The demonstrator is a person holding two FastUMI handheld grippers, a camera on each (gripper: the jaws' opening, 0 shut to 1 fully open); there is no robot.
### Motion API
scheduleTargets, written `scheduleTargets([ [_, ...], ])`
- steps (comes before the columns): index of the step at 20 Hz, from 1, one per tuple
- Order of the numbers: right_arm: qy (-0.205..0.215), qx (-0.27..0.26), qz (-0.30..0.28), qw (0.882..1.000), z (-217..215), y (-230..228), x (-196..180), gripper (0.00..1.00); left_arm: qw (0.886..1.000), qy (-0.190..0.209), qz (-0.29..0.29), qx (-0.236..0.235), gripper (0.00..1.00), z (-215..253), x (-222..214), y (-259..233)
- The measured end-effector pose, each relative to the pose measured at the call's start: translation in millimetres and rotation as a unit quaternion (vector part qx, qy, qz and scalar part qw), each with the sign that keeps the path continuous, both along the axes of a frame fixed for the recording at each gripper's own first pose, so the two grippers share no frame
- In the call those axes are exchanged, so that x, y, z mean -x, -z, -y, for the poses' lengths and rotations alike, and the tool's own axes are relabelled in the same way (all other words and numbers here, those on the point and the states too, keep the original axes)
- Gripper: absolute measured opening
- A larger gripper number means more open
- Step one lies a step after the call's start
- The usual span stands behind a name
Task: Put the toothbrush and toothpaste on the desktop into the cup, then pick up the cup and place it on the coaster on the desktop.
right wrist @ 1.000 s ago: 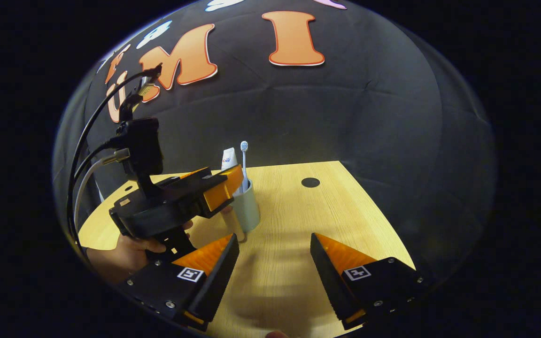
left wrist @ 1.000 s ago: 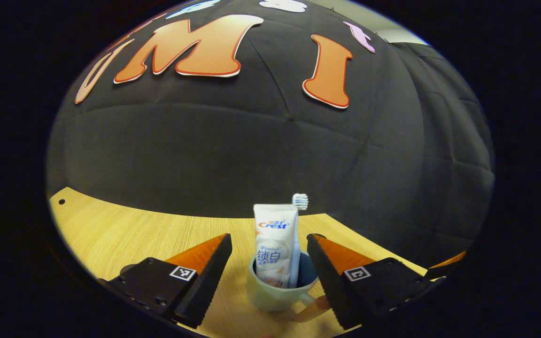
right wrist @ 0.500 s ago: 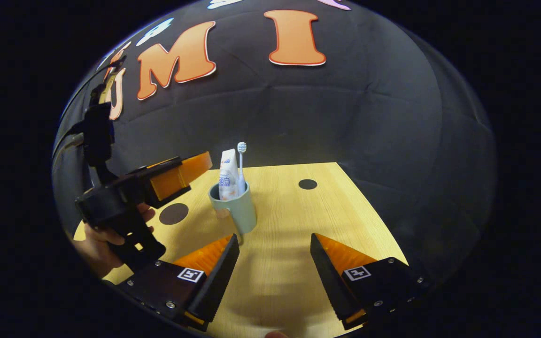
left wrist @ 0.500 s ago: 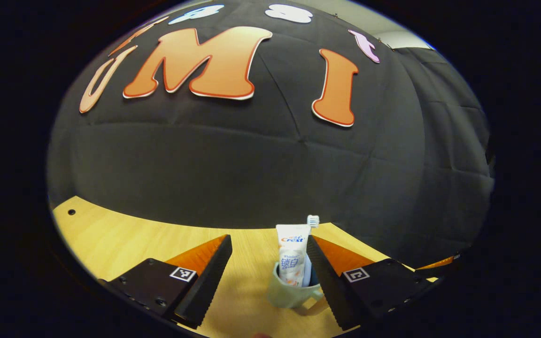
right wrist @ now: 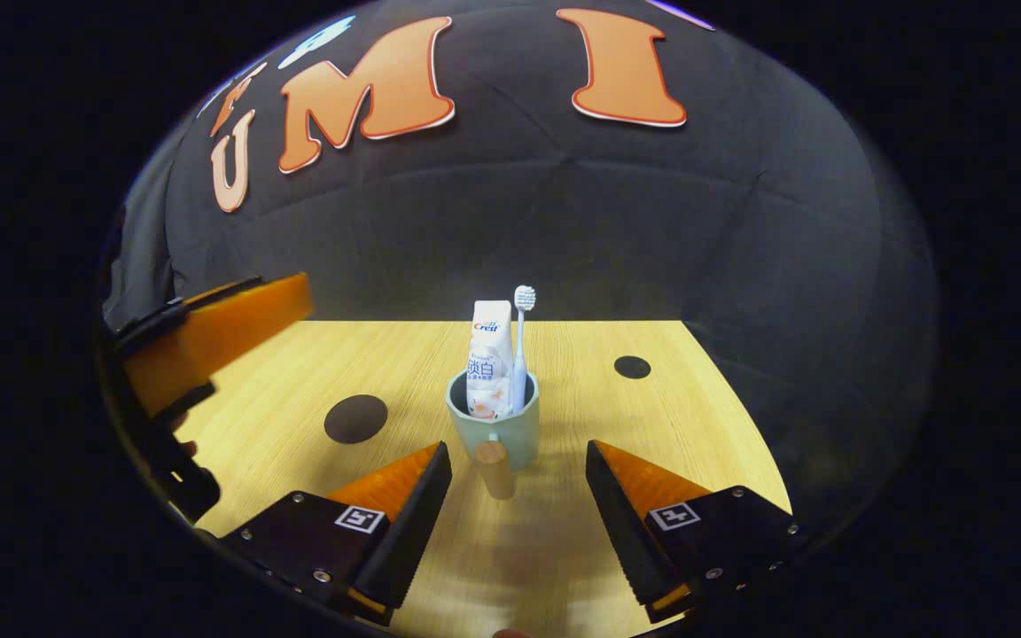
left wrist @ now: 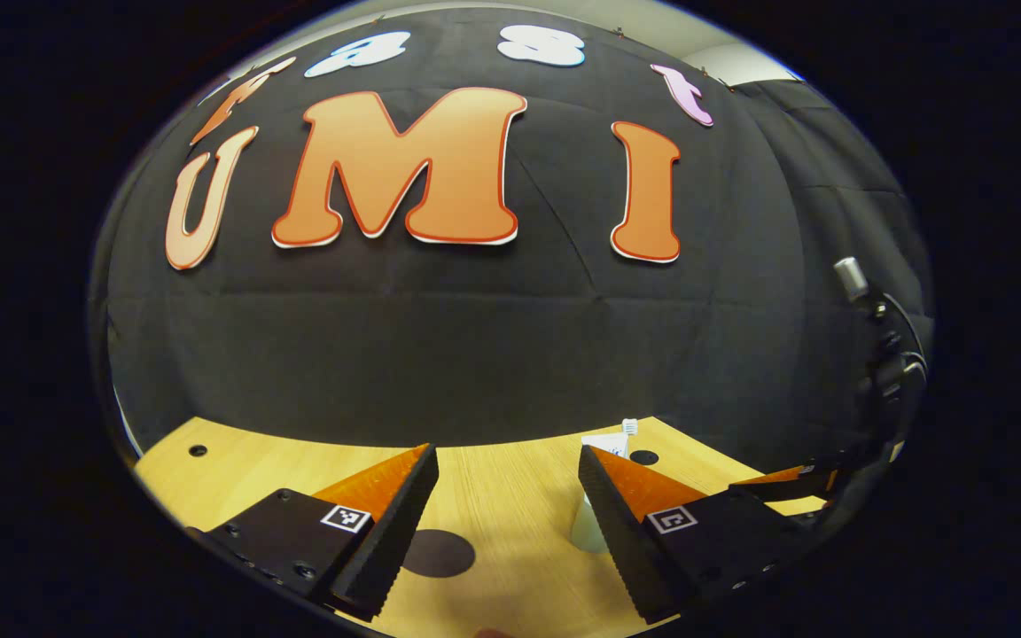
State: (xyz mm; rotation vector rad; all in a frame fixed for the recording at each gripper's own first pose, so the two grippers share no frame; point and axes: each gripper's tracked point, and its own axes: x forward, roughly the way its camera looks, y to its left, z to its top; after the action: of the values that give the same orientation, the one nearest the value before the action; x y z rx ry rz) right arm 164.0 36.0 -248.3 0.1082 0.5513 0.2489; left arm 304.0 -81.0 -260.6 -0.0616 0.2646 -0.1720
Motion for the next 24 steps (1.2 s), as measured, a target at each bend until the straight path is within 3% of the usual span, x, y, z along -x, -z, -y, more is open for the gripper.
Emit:
scheduleTargets([
  [6,-0.014,0.030,-0.058,0.998,-15,18,-20,0.93,0.999,-0.002,-0.034,-0.008,0.97,-22,41,-26],
  [11,-0.008,0.028,-0.129,0.991,-23,40,-33,0.93,0.997,-0.015,-0.063,-0.030,0.96,-46,72,-40],
  [13,-0.004,0.020,-0.169,0.985,-27,52,-34,0.88,0.996,-0.027,-0.071,-0.044,0.97,-60,80,-42],
  [18,0.001,0.007,-0.235,0.972,-37,69,-34,0.68,0.992,-0.054,-0.088,-0.066,0.97,-87,89,-44],
  [19,0.000,0.004,-0.242,0.970,-41,71,-33,0.67,0.992,-0.057,-0.093,-0.067,0.97,-89,91,-45],
  [21,0.003,0.012,-0.246,0.969,-42,73,-33,0.47,0.991,-0.059,-0.102,-0.065,0.97,-90,96,-43],
  [24,0.007,0.032,-0.242,0.970,-44,69,-31,0.26,0.990,-0.060,-0.113,-0.060,0.97,-91,101,-38],
])
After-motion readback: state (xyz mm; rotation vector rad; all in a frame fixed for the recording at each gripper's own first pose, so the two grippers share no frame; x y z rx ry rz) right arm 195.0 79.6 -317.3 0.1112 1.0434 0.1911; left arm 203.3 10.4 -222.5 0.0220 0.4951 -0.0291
